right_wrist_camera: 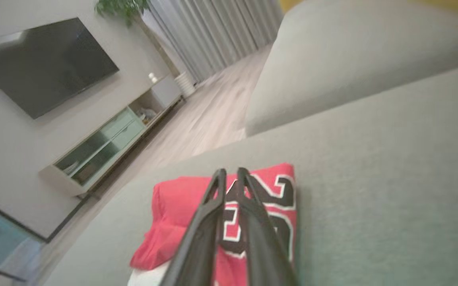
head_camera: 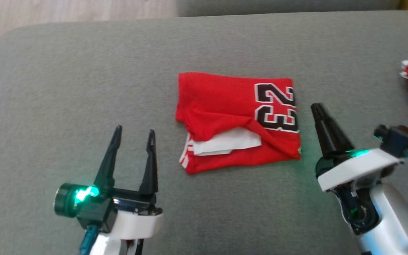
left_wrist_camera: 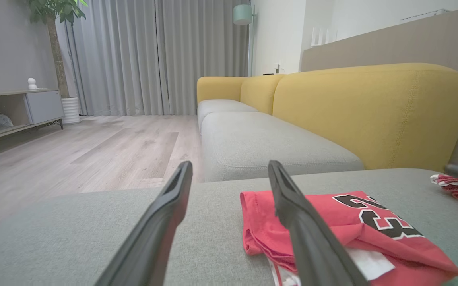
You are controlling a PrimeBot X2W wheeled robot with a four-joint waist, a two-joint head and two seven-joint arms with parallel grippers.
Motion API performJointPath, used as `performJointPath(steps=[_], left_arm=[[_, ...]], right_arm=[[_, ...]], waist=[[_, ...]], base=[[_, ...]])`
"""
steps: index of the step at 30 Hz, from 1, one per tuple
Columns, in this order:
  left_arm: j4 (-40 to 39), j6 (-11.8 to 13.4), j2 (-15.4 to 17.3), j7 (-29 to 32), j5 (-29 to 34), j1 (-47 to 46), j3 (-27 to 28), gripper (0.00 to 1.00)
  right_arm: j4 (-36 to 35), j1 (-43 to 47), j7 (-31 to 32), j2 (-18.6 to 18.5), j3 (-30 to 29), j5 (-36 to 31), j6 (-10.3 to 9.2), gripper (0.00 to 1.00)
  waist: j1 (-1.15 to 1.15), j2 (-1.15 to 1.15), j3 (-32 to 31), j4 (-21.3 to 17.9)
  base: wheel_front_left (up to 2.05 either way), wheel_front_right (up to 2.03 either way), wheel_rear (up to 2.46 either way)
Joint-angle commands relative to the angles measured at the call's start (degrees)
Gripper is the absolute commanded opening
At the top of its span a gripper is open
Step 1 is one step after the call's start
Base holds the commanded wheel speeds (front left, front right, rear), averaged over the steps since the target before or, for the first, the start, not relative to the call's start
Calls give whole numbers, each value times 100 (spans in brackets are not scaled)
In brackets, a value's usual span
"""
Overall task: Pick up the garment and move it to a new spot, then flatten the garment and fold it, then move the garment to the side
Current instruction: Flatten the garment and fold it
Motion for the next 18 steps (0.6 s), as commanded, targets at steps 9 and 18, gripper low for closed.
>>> performJointPath(steps=[9,18], left_arm=[[-59,-81,-20,-29,-67,-91,-86,100],[40,-19,-24,-29,-368,-235,-383,100]], right_arm=[[332,-1101,2107,-910,787,1922,-4,0],[1036,-1445,3072,-1293,1190,2518,-4,0]], waist=[[0,0,272,735],[0,0,497,1124]], base=[[0,0,0],[0,0,0]])
